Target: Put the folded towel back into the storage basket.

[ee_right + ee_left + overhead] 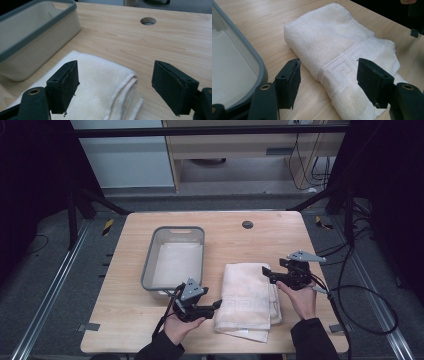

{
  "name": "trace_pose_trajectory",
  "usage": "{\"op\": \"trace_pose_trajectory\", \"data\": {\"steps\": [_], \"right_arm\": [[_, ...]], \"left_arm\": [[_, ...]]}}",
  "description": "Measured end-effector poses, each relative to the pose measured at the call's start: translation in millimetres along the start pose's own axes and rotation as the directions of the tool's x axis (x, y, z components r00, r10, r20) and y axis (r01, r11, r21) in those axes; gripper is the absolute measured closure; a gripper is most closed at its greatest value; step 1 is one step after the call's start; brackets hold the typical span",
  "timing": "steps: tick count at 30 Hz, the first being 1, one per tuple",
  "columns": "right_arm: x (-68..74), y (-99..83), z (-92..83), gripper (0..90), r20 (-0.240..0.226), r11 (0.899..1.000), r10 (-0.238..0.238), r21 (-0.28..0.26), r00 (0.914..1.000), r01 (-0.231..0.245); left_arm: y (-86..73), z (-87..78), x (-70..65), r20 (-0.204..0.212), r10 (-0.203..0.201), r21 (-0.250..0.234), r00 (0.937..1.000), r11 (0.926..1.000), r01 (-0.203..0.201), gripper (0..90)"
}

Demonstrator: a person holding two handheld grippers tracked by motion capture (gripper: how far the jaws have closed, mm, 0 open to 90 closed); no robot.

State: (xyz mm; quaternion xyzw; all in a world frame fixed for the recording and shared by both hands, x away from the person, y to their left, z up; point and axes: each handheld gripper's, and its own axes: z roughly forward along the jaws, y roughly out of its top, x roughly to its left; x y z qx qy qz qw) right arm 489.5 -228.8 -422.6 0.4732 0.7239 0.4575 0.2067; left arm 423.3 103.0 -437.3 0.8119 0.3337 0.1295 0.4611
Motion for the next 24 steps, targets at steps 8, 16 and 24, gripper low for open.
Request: {"op": "trace_pose_trajectory", "data": {"steps": [8,16,24], "right_arm": [[0.7,-6.1,9.2,22.3,-0.003,1.0,-0.009,0.03,1.0,0.009],[-2.0,-13.8,18.4,22.7,0.007,0.998,-0.008,0.064,0.9999,0.008],[0.6,-20.3,29.3,23.0,0.01,0.994,-0.025,0.105,0.9996,0.024]], "left_arm": [[-4.6,11.4,-8.4,0.014,0.016,0.031,0.9998,0.9994,-0.017,34.8],[-9.5,23.1,-13.9,0.003,0.022,0.059,0.9998,0.998,-0.022,34.4],[-15.0,37.2,-16.7,-0.004,0.017,0.089,0.9999,0.9959,-0.016,31.8]]}}
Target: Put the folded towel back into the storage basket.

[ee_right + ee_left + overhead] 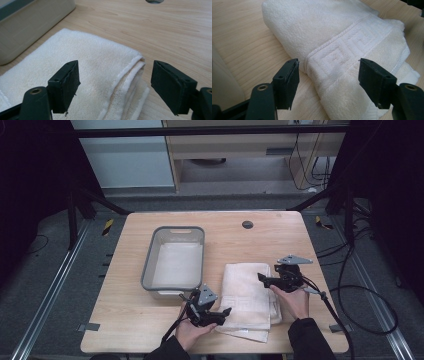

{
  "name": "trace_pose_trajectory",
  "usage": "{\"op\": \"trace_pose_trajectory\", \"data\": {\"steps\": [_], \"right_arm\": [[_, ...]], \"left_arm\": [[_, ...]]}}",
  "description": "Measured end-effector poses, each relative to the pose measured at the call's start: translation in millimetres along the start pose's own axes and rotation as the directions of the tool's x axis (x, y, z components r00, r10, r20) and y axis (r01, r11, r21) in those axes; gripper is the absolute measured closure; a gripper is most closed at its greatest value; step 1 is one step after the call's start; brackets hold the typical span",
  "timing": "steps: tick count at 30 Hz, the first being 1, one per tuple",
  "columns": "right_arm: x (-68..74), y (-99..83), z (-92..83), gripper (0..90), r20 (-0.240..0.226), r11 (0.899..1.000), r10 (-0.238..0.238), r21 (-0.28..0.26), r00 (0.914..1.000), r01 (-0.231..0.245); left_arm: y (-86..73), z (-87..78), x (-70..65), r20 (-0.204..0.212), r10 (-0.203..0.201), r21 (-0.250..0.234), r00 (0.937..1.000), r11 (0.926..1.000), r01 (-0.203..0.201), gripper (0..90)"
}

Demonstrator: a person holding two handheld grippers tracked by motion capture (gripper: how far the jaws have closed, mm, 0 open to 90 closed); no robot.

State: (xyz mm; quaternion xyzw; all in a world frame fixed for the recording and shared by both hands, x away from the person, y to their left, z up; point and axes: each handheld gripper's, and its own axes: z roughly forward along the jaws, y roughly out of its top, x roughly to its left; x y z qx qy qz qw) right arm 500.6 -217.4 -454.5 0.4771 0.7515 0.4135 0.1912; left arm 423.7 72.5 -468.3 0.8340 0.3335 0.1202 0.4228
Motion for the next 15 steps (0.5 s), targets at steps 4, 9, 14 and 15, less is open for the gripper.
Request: {"op": "trace_pose_trajectory", "data": {"steps": [4,9,14,15], "right_arm": [[1.2,-2.5,5.5,22.9,0.003,1.0,-0.005,0.021,1.0,0.005],[3.3,-4.9,10.9,23.1,0.0,0.999,-0.011,0.042,0.9999,0.011],[3.8,-7.4,16.0,23.2,0.008,0.997,-0.018,0.071,0.9998,0.018],[3.7,-7.9,16.8,23.3,0.009,0.997,-0.021,0.074,0.9997,0.021]], "left_arm": [[-1.6,5.4,0.4,0.007,-0.005,0.011,1.0,0.9999,0.005,30.4],[-2.6,10.3,1.2,0.008,-0.003,0.019,1.0,0.9998,0.002,29.1],[-4.7,17.3,1.2,0.014,-0.015,0.031,0.9998,0.9994,0.014,28.2],[-4.7,17.9,1.3,0.015,-0.017,0.032,0.9997,0.9994,0.016,28.0]]}}
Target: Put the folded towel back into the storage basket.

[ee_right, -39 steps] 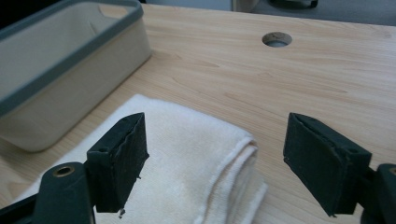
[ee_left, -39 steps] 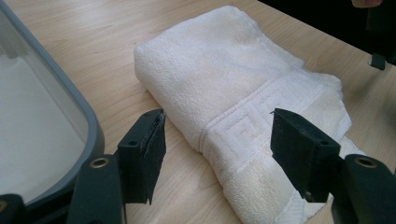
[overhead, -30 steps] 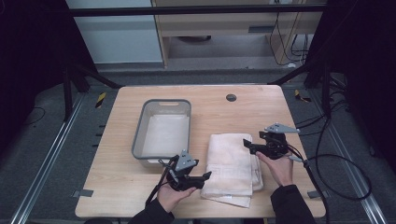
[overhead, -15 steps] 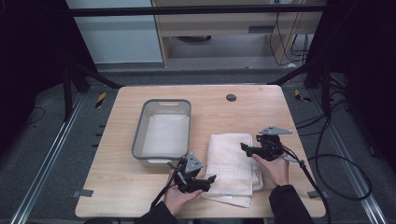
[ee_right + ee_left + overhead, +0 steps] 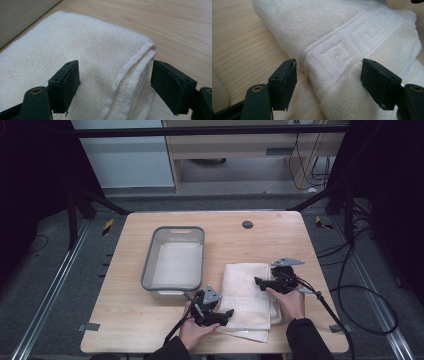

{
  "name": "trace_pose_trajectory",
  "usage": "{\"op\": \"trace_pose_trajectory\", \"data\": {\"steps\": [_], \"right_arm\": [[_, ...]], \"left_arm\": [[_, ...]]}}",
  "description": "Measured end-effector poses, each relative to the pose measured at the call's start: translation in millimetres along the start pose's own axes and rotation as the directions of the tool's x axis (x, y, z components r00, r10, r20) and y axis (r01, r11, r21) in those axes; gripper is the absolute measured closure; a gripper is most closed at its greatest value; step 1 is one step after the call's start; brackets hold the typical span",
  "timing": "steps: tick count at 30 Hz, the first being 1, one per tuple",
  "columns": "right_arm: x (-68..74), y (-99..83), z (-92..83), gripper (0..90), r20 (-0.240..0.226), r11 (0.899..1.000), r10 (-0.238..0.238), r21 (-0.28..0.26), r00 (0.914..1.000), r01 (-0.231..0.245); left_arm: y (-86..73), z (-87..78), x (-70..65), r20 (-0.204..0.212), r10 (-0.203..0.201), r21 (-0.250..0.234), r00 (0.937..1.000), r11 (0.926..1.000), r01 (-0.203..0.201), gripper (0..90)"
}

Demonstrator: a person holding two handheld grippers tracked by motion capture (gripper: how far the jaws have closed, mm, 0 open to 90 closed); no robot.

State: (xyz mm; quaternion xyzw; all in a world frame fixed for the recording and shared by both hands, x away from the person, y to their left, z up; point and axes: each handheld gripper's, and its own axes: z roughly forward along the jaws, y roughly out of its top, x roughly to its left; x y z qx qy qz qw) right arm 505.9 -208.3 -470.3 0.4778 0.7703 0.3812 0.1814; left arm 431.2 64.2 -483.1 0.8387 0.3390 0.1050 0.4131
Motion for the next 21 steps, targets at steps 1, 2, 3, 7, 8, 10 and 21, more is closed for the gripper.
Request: {"op": "trace_pose_trajectory", "data": {"steps": [1,2,3,7,8,10,21], "right_arm": [[0.4,-0.4,0.8,23.4,0.0,1.0,0.003,0.005,1.0,-0.003],[0.3,-0.9,1.8,23.5,0.001,1.0,-0.001,0.009,1.0,0.001],[0.5,-1.4,2.7,23.5,0.003,1.0,0.002,0.014,1.0,-0.002],[-2.8,-4.5,5.3,24.5,-0.009,1.0,0.024,0.017,0.9997,-0.024],[-3.7,-5.3,5.8,25.1,-0.011,0.999,0.028,0.016,0.9995,-0.028],[-4.1,-6.1,6.3,26.1,-0.013,0.999,0.034,0.025,0.9994,-0.033],[-5.5,-10.0,14.9,29.9,-0.036,0.996,0.06,0.063,0.9975,-0.058]], "left_arm": [[0.0,0.6,0.1,0.0,0.0,0.0,1.0,1.0,0.0,27.7],[0.1,1.5,0.2,0.0,0.0,0.001,1.0,1.0,0.0,27.3],[0.0,2.8,0.2,0.001,0.0,0.008,1.0,1.0,0.0,26.9],[-1.3,9.2,0.4,-0.001,0.002,0.031,1.0,0.9995,-0.002,24.9],[-1.4,10.0,0.4,-0.002,0.003,0.032,1.0,0.9995,-0.003,24.6],[-1.3,11.4,0.3,-0.001,0.006,0.038,1.0,0.9993,-0.006,24.5],[-1.8,19.5,1.6,0.022,-0.014,0.069,0.9996,0.9975,0.013,25.2]]}}
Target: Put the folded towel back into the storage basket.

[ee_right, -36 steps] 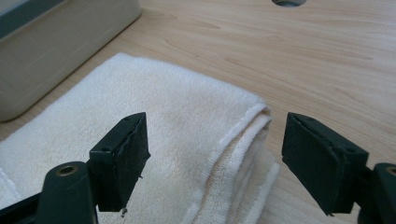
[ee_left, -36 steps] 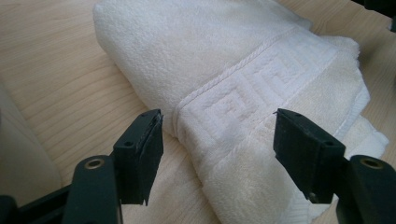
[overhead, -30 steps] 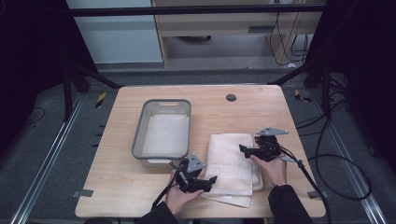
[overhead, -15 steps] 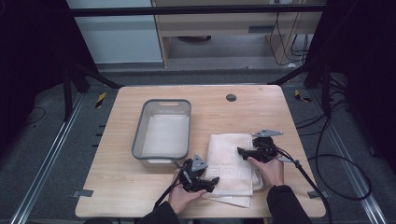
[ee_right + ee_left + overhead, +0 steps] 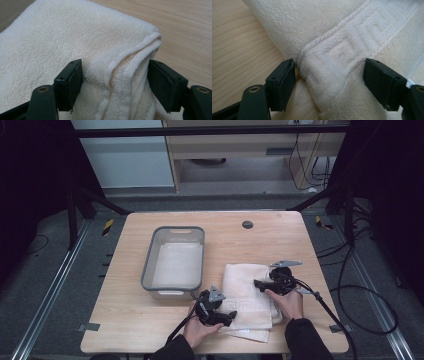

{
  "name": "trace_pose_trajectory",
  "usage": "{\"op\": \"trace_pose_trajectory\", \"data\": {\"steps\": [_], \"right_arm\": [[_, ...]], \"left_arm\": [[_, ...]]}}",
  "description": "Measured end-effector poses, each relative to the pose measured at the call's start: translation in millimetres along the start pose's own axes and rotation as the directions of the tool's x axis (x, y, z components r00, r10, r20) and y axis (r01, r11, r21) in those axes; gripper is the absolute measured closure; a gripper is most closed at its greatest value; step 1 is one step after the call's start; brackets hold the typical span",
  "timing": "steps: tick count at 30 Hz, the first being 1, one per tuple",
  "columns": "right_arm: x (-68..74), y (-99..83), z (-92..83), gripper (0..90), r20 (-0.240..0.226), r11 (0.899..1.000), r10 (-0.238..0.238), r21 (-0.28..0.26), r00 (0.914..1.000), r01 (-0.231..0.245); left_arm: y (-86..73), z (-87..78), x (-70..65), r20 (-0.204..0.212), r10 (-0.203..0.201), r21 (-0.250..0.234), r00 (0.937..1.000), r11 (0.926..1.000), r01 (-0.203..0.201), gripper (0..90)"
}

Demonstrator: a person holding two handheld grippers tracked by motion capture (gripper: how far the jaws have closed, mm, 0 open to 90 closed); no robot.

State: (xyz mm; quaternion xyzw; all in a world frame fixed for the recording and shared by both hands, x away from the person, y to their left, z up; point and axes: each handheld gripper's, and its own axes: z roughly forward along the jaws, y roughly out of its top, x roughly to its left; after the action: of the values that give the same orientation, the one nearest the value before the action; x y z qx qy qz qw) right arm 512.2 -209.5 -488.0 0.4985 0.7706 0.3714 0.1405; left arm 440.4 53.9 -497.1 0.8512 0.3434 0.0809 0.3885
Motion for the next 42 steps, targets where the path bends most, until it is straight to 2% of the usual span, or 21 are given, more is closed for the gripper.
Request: {"op": "trace_pose_trajectory", "data": {"steps": [6,10,13,20,23,29,35,42], "right_arm": [[-2.6,0.2,2.9,33.2,-0.031,0.999,0.029,0.017,0.9991,-0.028],[-2.1,0.3,3.6,38.2,-0.041,0.999,0.037,0.025,0.9985,-0.036],[-1.7,0.5,3.4,43.2,-0.059,0.998,0.049,0.03,0.9971,-0.047],[-1.2,1.4,1.9,58.6,-0.091,0.997,0.078,0.034,0.9927,-0.076],[-1.6,1.8,1.4,63.0,-0.099,0.997,0.079,0.03,0.9919,-0.077],[-1.1,2.4,0.1,65.2,-0.108,0.996,0.087,0.023,0.9903,-0.085],[-0.2,3.2,-2.8,67.1,-0.112,0.997,0.081,0.008,0.9905,-0.08],[2.1,5.0,-8.1,68.7,-0.115,0.998,0.067,-0.01,0.9911,-0.069]], "left_arm": [[0.8,3.0,1.8,0.028,-0.029,0.016,0.9992,0.9995,0.028,27.7],[2.4,3.9,0.9,0.04,-0.021,0.023,0.999,0.9995,0.02,30.0],[2.8,3.5,0.6,0.053,-0.019,0.028,0.9984,0.9994,0.018,34.8],[3.0,2.7,0.2,0.088,-0.061,0.034,0.9943,0.9977,0.058,48.7],[2.7,1.8,-0.2,0.086,-0.06,0.034,0.9945,0.9978,0.057,54.7],[1.3,0.2,-2.7,0.069,-0.056,0.006,0.996,0.9984,0.056,65.7],[0.4,-1.7,-4.5,0.058,-0.05,-0.01,0.9971,0.9987,0.051,71.6],[0.4,-5.0,-3.1,0.076,-0.062,-0.022,0.9952,0.9977,0.064,75.4]]}}
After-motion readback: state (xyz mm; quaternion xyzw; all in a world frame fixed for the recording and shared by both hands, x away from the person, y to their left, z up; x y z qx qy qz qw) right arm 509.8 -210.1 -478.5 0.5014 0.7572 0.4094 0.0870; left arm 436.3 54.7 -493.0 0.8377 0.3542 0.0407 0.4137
